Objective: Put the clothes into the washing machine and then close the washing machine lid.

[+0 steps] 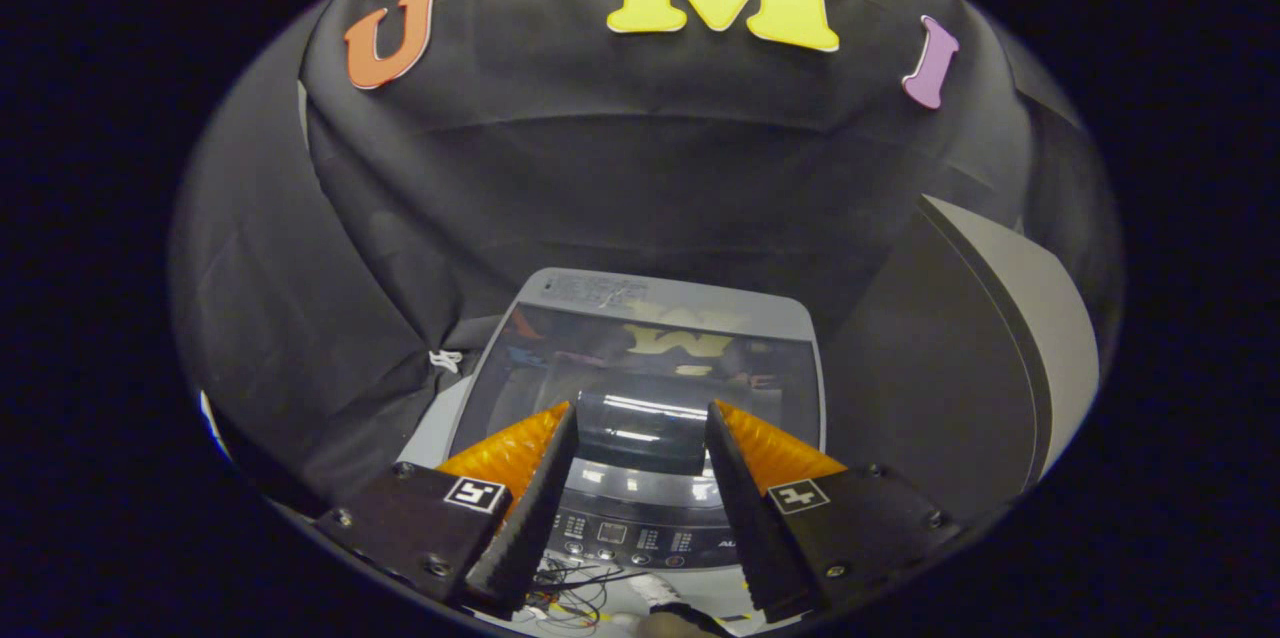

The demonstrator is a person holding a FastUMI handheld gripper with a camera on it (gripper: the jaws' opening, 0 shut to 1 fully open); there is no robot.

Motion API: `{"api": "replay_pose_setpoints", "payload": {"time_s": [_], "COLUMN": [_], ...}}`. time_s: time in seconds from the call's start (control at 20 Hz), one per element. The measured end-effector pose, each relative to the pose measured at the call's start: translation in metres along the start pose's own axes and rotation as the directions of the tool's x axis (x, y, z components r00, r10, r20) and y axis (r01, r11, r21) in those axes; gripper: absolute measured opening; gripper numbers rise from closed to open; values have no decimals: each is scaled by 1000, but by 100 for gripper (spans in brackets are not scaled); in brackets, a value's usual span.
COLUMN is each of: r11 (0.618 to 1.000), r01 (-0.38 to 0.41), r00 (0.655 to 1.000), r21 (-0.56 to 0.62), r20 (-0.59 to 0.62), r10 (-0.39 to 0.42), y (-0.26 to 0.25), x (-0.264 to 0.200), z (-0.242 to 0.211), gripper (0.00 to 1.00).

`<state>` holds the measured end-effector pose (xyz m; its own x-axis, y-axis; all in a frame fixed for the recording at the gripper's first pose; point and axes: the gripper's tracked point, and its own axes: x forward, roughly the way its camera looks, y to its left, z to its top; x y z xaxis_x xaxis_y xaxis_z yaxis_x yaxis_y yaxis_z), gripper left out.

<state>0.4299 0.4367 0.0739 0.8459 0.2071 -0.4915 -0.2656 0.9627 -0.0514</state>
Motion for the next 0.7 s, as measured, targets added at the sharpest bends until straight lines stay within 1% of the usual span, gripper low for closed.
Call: {"api": "replay_pose_setpoints", "payload": {"time_s": [0.15,0.25,0.4,0.5,0.6,0.7], "r11": [999,999,1000,1000,998,995], "r01": [-14,-20,-16,-8,23,59], "r00": [998,989,954,930,907,891], "r21": [-31,-44,-22,20,58,84], "r20": [67,142,298,368,419,444], "r10": [16,26,22,1,-45,-90], "y": [-3,-9,-35,-64,-94,-123], "x": [-36,-78,-160,-210,-251,-291], "z": [2,4,2,-12,-32,-56], "gripper": [81,81,81,81,91,100]}}
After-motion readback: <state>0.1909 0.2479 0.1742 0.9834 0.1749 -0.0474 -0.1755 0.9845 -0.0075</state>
